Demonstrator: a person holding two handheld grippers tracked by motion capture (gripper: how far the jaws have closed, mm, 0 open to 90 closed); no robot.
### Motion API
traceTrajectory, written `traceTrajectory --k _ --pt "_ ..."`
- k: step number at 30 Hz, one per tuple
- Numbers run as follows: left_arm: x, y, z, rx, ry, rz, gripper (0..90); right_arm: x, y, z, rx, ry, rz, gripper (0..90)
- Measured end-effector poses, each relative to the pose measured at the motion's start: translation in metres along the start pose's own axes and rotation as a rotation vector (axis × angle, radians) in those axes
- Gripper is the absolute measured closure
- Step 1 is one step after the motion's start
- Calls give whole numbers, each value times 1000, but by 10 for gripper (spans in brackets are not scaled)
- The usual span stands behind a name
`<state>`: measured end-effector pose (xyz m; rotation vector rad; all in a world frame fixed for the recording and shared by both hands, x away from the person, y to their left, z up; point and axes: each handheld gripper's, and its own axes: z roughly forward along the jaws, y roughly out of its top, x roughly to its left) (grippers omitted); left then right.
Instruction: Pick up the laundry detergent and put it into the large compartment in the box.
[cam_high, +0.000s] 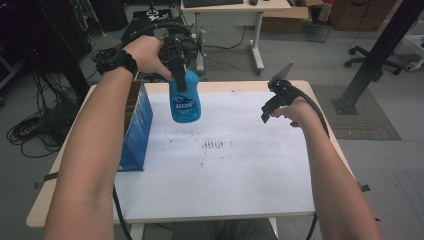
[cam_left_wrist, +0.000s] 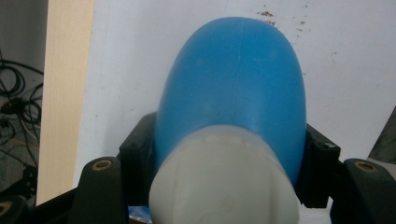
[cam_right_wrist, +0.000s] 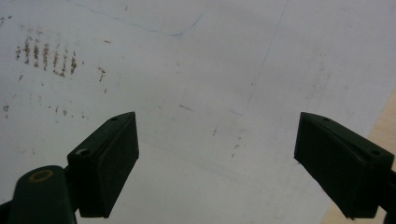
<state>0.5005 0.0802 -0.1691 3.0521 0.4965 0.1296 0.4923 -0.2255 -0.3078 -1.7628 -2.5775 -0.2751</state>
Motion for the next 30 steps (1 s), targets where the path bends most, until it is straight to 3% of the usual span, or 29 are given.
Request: traceTrajectory --k 3,8,17,30 --pt "-1 1 -5 3 2 -16 373 0 0 0 -4 2 -1 137" --pt "0 -1 -12 0 -6 -76 373 -1 -1 -1 -4 3 -3 137" --pt "2 -7 -27 33 25 -192 373 -2 -1 -3 -11 9 -4 137" --pt "6 -17 -44 12 45 -323 374 0 0 -4 -16 11 -15 137"
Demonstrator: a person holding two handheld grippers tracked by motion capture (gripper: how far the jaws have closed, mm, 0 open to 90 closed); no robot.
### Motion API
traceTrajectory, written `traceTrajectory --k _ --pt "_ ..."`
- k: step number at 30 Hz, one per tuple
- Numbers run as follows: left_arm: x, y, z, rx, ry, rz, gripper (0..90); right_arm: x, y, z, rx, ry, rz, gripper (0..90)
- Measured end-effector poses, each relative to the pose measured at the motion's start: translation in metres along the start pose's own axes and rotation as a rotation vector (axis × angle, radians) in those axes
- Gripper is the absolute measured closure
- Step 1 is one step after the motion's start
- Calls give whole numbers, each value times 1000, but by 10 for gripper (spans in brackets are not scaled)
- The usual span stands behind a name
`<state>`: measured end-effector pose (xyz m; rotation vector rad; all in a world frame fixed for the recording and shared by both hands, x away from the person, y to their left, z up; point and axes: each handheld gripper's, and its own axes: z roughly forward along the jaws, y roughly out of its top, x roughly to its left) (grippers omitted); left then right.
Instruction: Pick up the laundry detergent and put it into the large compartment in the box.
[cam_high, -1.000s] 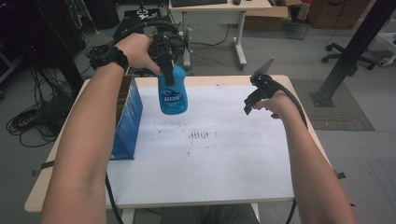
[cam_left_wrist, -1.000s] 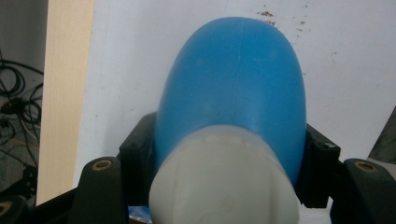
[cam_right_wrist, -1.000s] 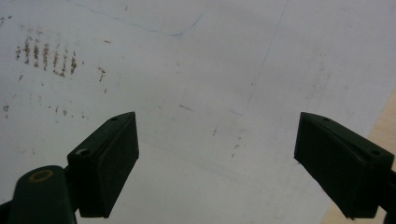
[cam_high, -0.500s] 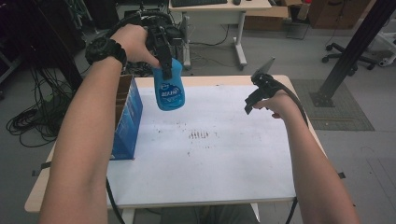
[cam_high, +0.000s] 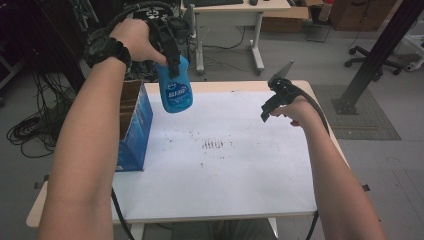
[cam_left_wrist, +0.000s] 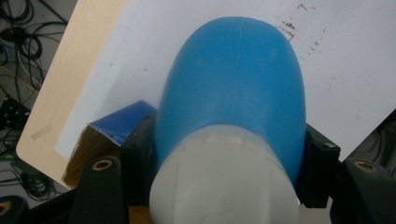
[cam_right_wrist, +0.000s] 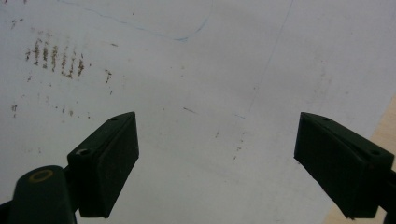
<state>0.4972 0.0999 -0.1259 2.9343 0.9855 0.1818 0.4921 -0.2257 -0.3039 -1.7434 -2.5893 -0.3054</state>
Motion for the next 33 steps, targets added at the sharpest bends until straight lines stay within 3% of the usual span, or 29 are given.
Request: traceTrajectory --k 14,17,28,33 --pt "1 -5 -15 -10 18 -52 373 0 2 2 7 1 4 136" --pt "1 -7 -21 -17 23 -92 374 0 2 2 3 2 -1 136" --pt "2 -12 -31 -8 41 -149 374 0 1 -1 -5 8 0 137" --pt "5 -18 -37 -22 41 -209 375 0 1 -2 -6 10 0 137"
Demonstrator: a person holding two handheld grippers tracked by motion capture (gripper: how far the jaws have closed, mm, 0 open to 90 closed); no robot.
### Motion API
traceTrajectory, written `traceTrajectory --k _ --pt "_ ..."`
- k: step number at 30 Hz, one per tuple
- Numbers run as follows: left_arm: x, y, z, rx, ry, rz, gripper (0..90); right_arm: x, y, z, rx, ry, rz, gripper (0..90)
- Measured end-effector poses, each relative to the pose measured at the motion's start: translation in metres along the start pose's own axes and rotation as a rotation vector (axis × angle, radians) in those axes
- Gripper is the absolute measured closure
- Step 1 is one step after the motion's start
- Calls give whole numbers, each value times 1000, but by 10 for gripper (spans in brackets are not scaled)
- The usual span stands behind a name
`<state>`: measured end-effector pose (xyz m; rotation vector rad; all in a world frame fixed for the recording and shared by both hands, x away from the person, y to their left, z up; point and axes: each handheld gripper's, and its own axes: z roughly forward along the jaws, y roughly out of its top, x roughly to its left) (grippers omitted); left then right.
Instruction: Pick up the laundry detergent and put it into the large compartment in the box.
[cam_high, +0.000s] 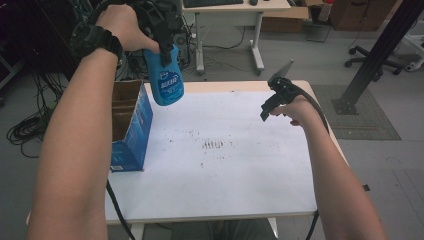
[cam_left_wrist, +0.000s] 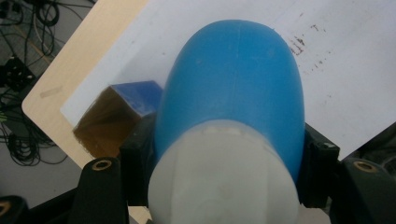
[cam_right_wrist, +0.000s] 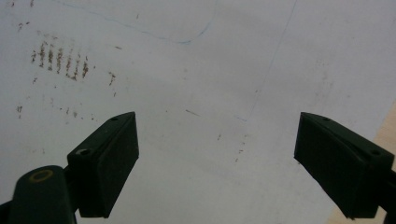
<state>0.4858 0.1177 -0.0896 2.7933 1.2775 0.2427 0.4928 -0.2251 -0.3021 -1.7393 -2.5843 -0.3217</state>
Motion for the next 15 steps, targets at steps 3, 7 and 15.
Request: traceTrajectory --k 3,7,15 --pt "2 -2 -1 2 5 -15 375 0 0 0 -1 3 0 137" --pt "3 -5 -2 11 10 -28 375 0 1 0 -1 3 -4 137" --pt "6 -9 -9 3 9 -81 375 -1 0 -3 -6 3 2 137"
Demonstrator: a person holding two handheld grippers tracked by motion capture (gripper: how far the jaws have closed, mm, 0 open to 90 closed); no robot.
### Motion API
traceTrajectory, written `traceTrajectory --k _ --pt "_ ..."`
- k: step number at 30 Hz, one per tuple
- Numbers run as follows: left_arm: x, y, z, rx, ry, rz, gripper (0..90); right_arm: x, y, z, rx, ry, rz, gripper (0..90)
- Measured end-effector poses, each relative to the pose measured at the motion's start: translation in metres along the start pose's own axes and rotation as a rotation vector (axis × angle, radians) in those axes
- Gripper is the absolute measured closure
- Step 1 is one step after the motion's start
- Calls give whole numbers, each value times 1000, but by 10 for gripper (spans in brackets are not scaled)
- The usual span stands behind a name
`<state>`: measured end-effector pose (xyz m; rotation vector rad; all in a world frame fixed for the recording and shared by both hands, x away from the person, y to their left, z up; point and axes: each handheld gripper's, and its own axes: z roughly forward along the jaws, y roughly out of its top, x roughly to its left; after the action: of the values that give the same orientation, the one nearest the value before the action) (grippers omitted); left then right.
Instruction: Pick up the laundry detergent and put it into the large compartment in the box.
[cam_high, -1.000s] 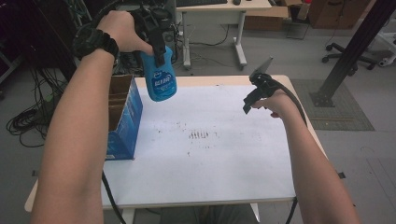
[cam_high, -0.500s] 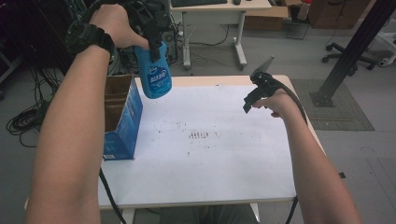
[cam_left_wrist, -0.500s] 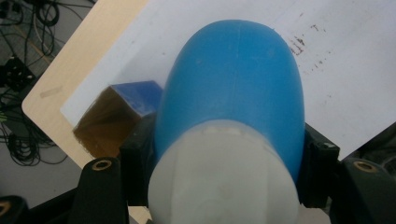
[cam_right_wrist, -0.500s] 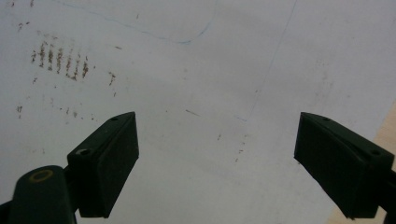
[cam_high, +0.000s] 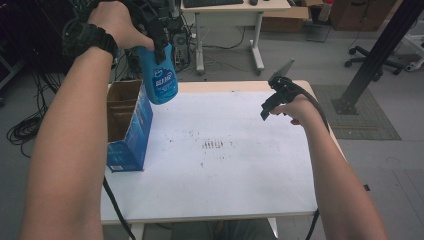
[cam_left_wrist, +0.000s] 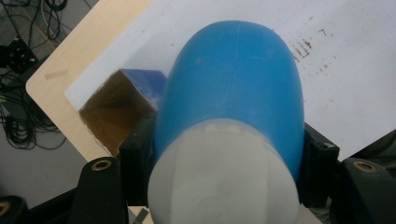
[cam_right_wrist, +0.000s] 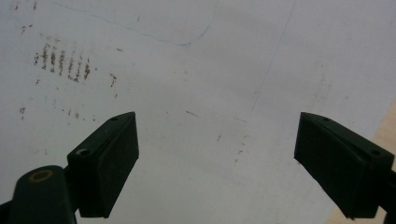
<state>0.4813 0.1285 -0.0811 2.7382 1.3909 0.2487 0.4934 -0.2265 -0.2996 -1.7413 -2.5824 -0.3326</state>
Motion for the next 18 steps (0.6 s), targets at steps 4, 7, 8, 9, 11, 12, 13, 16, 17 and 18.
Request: traceTrajectory --k 4,7,8,9,11,12,13,16,17,18 --pt "3 -3 -3 -5 16 -37 375 0 -1 -1 0 1 2 137" --pt "5 -6 -3 -10 19 -56 375 -1 -1 -2 -5 2 2 137" --pt "6 -7 -4 -4 18 -57 375 -1 -1 -2 -5 2 0 137" --pt "6 -7 -4 -4 18 -57 375 -1 -1 -2 -5 2 0 137" --pt "7 -9 -6 -4 16 -68 375 -1 -1 -2 -6 3 2 137" --pt "8 -9 -7 -7 16 -72 375 -2 -1 -2 -5 3 2 137" --pt "8 -10 -7 -4 14 -76 375 -2 -1 -2 -5 3 2 137" --pt "10 -13 -9 -2 18 -94 375 -2 -1 -2 -6 2 0 137" --pt "10 -13 -10 -3 21 -97 375 -1 -1 -2 -5 1 3 137" --pt "11 -14 -10 -6 21 -105 375 -1 -1 -3 -6 2 3 137"
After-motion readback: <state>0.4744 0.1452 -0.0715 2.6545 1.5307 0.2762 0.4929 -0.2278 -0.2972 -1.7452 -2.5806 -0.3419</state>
